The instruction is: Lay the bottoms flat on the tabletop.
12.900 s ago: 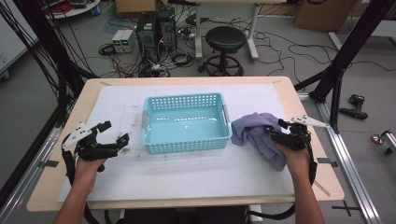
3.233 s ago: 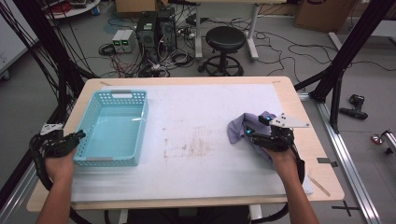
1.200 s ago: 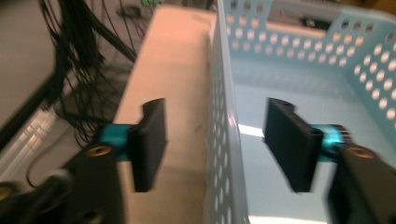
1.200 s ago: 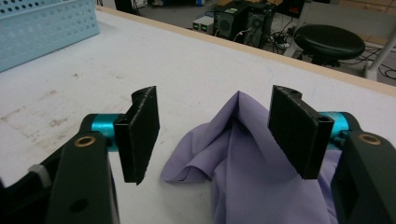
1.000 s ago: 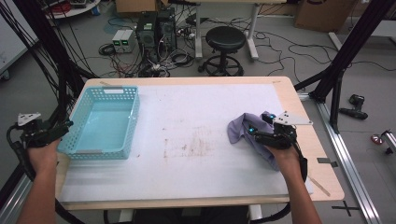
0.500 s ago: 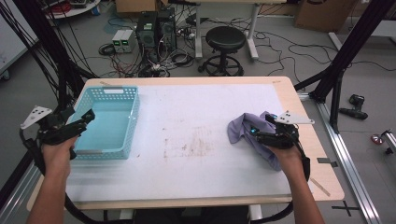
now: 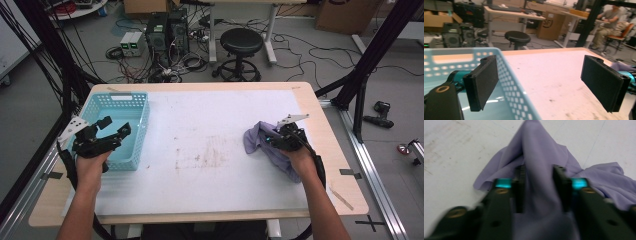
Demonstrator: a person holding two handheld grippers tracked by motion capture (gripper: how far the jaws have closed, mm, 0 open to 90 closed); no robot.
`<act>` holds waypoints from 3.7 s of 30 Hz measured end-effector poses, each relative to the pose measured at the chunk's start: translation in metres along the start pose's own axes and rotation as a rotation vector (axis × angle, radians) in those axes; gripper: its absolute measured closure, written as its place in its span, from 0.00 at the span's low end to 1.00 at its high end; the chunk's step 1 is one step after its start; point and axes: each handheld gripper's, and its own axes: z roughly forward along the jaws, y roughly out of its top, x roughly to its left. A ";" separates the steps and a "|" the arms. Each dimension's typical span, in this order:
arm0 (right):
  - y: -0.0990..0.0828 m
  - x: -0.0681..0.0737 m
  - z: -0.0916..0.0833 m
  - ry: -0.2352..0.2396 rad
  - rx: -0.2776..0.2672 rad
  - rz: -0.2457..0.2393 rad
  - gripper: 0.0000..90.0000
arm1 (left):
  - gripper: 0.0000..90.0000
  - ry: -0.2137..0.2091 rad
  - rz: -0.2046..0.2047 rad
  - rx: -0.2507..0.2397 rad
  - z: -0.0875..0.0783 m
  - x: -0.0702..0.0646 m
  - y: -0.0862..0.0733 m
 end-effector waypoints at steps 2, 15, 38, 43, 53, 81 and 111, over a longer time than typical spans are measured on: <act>0.001 0.002 0.001 -0.005 0.000 -0.013 0.92 | 0.17 -0.032 0.010 0.009 0.003 -0.008 -0.003; 0.034 0.055 0.010 0.335 -0.167 -0.064 0.98 | 0.21 -0.124 0.063 0.057 0.016 -0.031 -0.019; -0.021 0.010 -0.029 0.123 -0.175 0.062 0.51 | 0.30 -0.204 0.080 0.072 0.037 -0.050 -0.025; -0.044 0.012 -0.012 0.208 -0.097 0.088 0.48 | 0.31 -0.214 0.085 0.083 0.045 -0.055 -0.028; -0.039 0.024 0.002 0.305 -0.015 0.005 1.00 | 0.32 -0.227 0.096 0.098 0.049 -0.058 -0.030; 0.040 0.058 0.009 0.444 -0.120 -0.126 0.92 | 0.39 -0.290 0.141 0.123 0.057 -0.073 -0.035; 0.082 0.063 0.043 0.317 -0.205 0.139 0.62 | 0.46 -0.530 0.298 0.339 0.114 -0.150 -0.080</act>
